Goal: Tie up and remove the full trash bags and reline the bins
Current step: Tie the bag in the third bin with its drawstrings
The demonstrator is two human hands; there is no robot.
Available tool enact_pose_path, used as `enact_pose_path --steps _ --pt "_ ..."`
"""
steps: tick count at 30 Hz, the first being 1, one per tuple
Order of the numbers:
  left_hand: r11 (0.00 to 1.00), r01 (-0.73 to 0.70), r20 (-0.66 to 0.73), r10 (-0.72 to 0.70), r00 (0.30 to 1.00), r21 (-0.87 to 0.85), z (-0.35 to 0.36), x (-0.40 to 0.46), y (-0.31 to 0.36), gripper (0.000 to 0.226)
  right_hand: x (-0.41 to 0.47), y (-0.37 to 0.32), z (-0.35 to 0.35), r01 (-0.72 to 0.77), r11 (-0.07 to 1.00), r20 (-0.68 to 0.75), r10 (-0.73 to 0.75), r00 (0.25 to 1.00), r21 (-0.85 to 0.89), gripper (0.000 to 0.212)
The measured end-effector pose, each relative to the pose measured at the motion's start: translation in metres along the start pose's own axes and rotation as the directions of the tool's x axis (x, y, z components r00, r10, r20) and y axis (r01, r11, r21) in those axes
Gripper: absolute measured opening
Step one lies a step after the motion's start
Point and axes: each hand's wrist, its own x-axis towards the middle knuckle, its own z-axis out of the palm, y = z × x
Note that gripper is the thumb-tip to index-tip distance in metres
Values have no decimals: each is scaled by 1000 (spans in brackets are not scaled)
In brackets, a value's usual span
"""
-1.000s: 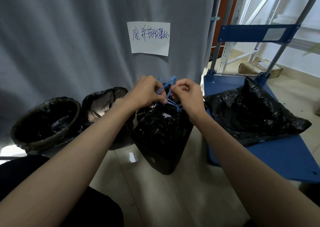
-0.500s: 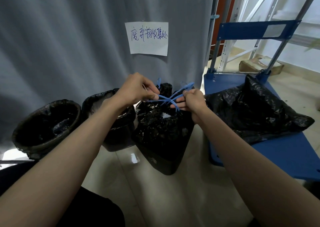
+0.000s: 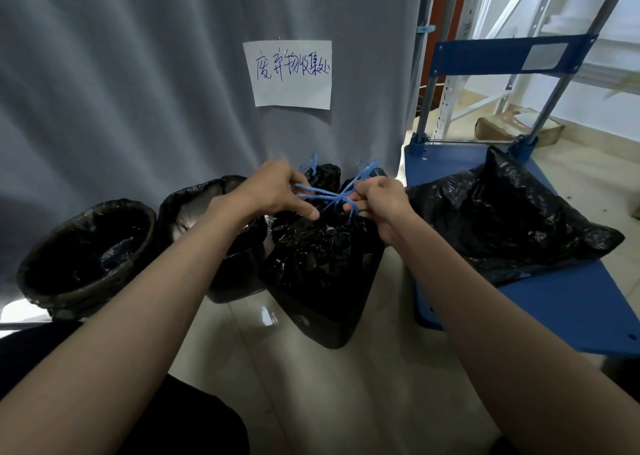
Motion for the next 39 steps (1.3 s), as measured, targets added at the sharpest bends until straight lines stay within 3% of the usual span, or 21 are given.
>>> enact_pose_path --steps 2,4,8,14,18,21,25,30,39 --pt "999 -44 8 44 999 14 0 1 9 52 0 -1 1 18 1000 18 -18 1000 -22 6" --pt "994 -105 34 105 994 20 2 3 18 56 -1 -2 1 26 999 43 -26 999 -19 8" --pt "985 -153 52 157 986 -74 14 6 24 29 -6 -3 -2 44 998 73 -40 996 -50 10" --pt "972 -149 -87 135 987 -184 29 6 22 18 -4 0 -5 -34 997 40 37 999 -70 16" --pt "971 -235 -273 212 938 -54 32 2 24 28 -3 1 -1 -112 990 32 115 993 -92 11" --pt "941 -325 -321 338 885 93 32 -1 27 32 -4 -1 -1 -146 976 49 156 987 -163 7" --pt "875 -402 -268 469 842 270 30 -3 26 15 -6 -1 1 -176 969 102 195 975 -171 14" --pt "753 -492 -203 615 762 436 33 -5 29 15 -8 2 1 -171 965 141 201 969 -200 17" --pt "669 -538 -172 694 699 513 37 -8 29 15 -10 1 -5 -199 948 197 251 948 -248 16"
